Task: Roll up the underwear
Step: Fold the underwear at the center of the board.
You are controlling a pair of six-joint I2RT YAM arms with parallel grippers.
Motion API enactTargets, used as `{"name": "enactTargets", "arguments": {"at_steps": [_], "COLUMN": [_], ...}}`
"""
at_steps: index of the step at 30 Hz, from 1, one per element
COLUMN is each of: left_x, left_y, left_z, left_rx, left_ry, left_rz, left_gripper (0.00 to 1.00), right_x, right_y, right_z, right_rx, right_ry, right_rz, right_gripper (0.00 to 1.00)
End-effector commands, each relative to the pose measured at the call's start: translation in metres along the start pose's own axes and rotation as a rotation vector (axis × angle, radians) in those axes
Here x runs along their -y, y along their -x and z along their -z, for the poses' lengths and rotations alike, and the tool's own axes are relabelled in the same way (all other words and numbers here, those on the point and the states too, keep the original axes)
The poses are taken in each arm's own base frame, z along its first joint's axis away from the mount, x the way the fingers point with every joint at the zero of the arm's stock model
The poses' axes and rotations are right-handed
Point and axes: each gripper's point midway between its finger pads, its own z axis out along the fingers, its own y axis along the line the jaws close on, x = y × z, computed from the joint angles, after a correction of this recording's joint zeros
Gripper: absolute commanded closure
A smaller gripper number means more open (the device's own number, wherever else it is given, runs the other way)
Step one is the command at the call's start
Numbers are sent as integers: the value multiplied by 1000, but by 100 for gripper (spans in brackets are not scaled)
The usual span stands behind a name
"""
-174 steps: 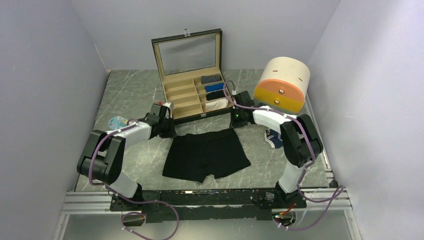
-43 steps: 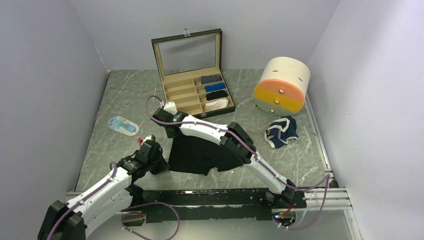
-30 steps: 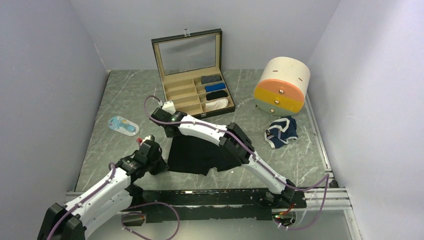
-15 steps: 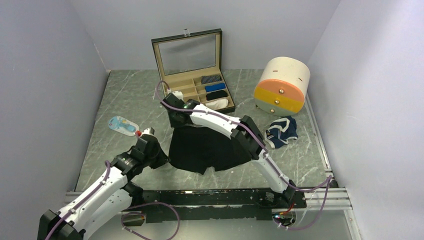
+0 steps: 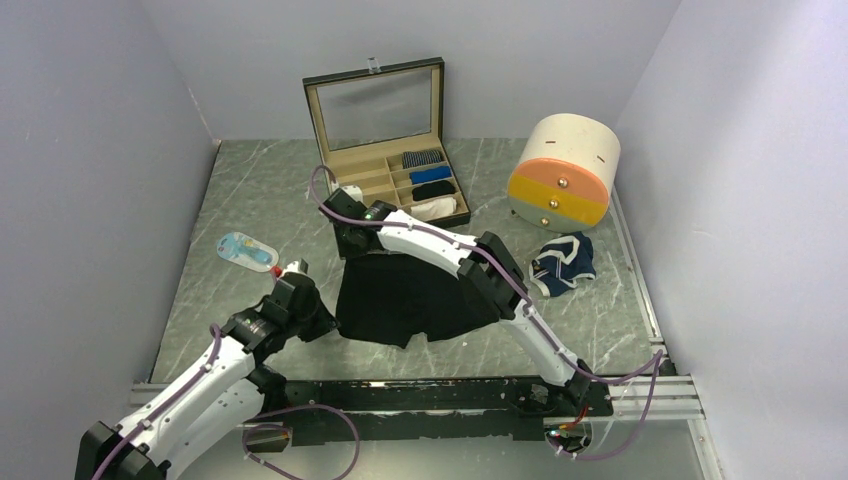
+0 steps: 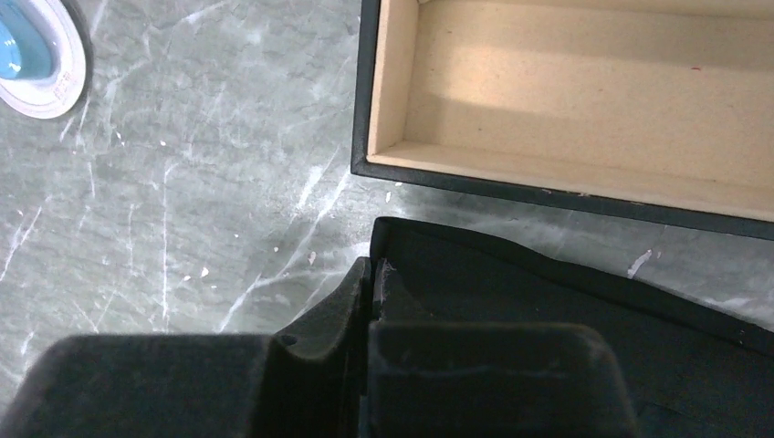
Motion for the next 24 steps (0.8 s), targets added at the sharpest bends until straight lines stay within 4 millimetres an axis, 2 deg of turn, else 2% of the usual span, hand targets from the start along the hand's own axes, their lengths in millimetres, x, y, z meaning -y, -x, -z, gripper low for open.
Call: {"name": "enactTargets", "arguments": {"at_steps": [1, 5, 8, 11, 14, 17, 24], "left_x": [13, 46, 83, 110, 134, 165, 246], "left_y": [9, 24, 24, 23, 15, 4, -35], "left_z": [5, 16, 22, 27, 27, 28, 26], "left_rx": [34, 65, 38, 23, -22, -56, -132], "left_ry": [-50, -179, -340, -439, -501, -566, -678], "left_rz": [-1, -74, -102, -122, -156, -190, -285], "left_gripper": [95, 95, 95, 95, 95, 95, 95], "right_x": [-16, -15, 2, 18, 44, 79, 153], "right_y": [23, 34, 31, 40, 46, 49, 33], "right_z": [15, 32, 42, 61, 81, 89, 100], "right_rx": [54, 74, 65, 95, 103, 117, 109], "right_ry": [61, 139, 231, 349, 445, 464, 400], "right_rz": [3, -6, -33, -85, -140, -172, -198], "right_gripper": [100, 100, 100, 100, 100, 100, 100]}}
